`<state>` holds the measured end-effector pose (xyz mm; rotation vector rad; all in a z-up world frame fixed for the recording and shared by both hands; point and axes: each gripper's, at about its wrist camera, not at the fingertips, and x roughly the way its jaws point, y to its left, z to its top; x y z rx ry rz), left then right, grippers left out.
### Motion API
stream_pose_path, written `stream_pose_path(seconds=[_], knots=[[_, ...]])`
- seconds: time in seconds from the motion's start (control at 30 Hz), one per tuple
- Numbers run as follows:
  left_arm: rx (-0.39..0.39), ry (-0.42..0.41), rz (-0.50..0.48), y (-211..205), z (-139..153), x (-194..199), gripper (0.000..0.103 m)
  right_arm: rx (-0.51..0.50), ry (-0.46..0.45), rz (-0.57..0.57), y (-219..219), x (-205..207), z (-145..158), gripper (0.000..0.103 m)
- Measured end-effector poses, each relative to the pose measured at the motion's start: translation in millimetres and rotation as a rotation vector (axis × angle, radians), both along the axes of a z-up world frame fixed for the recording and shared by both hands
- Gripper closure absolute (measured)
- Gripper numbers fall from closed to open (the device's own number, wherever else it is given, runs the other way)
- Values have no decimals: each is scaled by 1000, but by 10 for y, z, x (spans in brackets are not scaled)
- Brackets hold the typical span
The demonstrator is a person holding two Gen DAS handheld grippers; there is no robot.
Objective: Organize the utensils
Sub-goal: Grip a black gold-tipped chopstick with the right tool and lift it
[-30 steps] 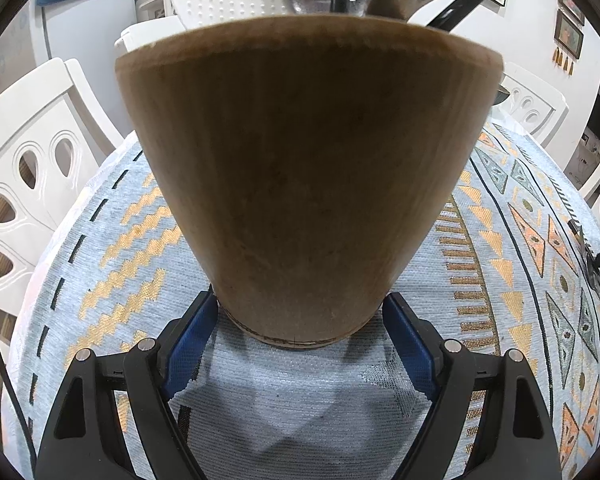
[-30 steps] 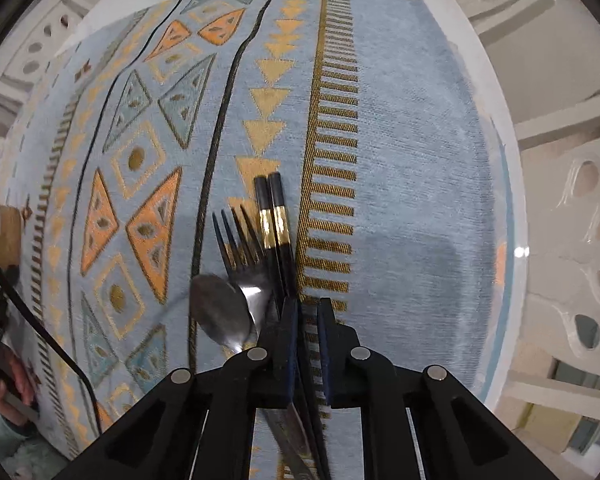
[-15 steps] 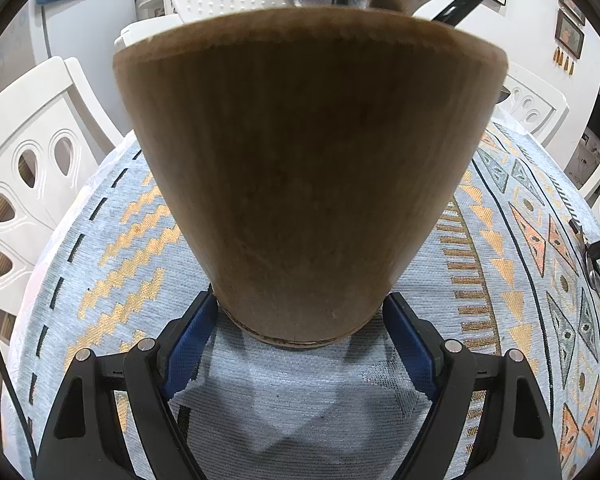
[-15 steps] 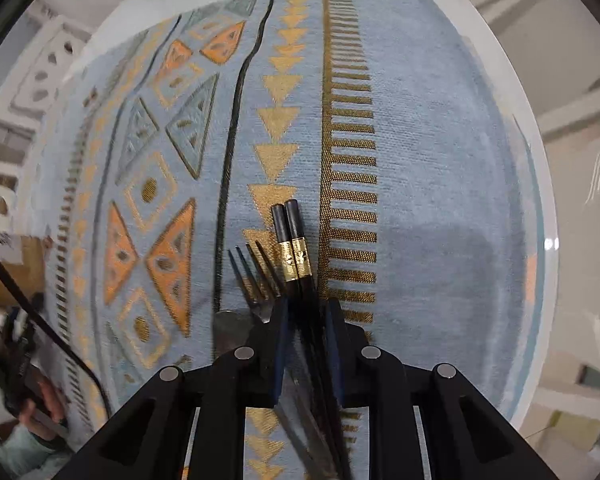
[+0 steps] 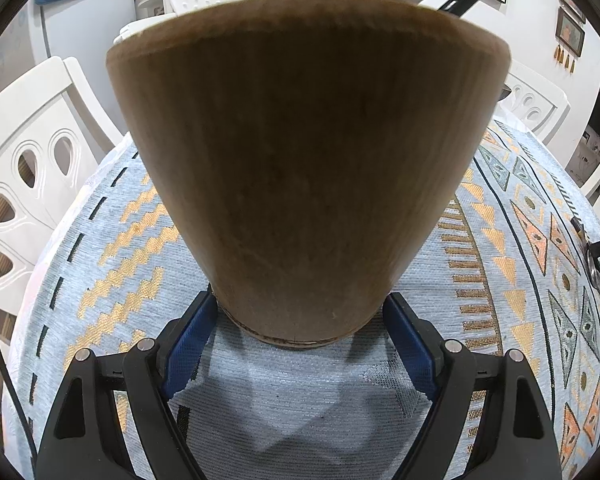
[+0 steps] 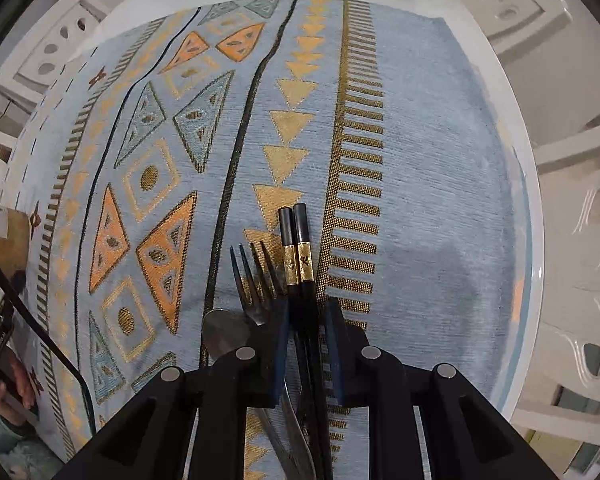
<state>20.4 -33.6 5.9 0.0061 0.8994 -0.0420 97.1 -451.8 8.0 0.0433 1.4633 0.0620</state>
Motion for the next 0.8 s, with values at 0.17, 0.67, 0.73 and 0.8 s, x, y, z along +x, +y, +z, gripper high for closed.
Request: stream_pose_path(seconds=[0.17, 0.67, 0.73, 0.8], knots=[[2, 1, -1, 6, -5, -1, 18, 39, -42, -21, -78, 13, 106, 86], [8, 6, -1, -15, -27, -16, 18, 22, -77, -13, -78, 4, 85, 86], [7, 6, -1, -17, -26, -12, 18, 4, -65, -8, -100, 9, 47, 86], [7, 6, -1, -20, -25, -8, 18, 7, -69, -4, -136, 16, 41, 86]])
